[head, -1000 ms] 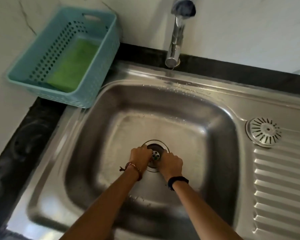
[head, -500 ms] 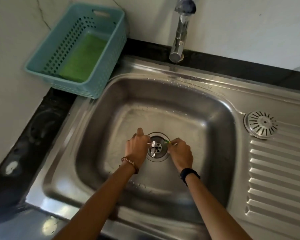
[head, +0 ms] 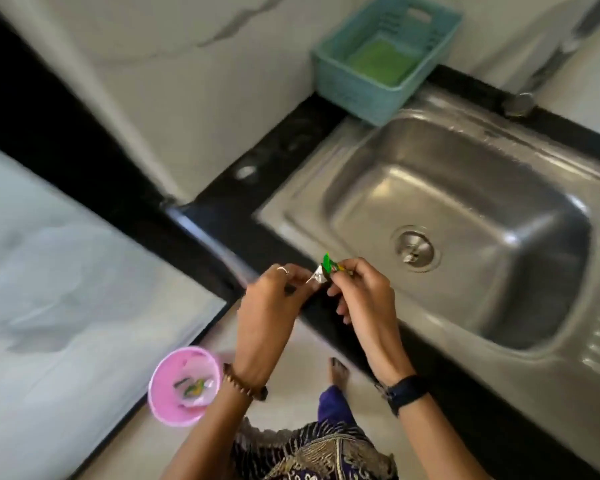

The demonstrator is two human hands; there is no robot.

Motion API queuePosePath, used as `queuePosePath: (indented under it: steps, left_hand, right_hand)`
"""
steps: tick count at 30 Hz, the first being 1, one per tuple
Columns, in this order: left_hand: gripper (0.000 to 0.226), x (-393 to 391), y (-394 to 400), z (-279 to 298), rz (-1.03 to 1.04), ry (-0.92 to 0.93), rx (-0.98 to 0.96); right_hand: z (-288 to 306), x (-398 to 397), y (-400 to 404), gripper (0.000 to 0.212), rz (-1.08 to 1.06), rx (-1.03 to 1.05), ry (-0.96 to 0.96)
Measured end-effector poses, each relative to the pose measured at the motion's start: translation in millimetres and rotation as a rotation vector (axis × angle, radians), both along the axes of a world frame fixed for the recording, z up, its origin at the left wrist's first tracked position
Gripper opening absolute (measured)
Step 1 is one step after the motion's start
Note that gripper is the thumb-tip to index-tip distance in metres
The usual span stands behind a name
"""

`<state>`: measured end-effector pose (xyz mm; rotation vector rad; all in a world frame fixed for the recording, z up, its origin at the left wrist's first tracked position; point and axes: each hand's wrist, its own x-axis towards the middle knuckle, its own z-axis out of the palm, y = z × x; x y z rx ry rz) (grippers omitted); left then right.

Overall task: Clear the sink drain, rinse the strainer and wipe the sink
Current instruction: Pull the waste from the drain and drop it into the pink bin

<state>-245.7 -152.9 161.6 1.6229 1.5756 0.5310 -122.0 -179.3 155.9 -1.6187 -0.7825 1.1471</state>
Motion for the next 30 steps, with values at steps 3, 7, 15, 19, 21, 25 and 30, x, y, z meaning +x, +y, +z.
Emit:
queuePosePath:
  steps: [3, 7, 15, 19, 21, 25, 30]
  left_hand:
    - [0.009, -86, -48, -5, 0.191, -0.085, -0.021]
    - [0.01, -177, -101, -32, 0.464, -0.182, -0.073]
    - [0.015, -290, -136, -187, 0.836, -0.192, -0.389]
    - [0.011, -317, -127, -330, 0.941, -0.221, -0.514]
    - [0.01, -325, -118, -405, 0.964, -0.211, -0.531]
    - [0.009, -336, -100, -516, 0.961, -0.227, -0.59]
    - [0.011, -330, -96, -545, 0.971, -0.256, -0.659]
  right_hand:
    - [-9, -83, -26, 0.016, 0.196, -0.027, 0.008]
    - [-43, -181, -49, 0.015, 0.422, -0.117, 0.013]
    - [-198, -305, -44, 0.012, 0.714, -0.281, -0.267]
    - [-342, -334, -33, 0.019, 0.832, -0.298, -0.449]
    - [-416, -348, -28, 0.017, 0.923, -0.317, -0.521]
    - [-528, -366, -22, 0.009, 1.044, -0.387, -0.6]
    - [-562, -366, -16, 0.023, 1.062, -0.487, -0.67]
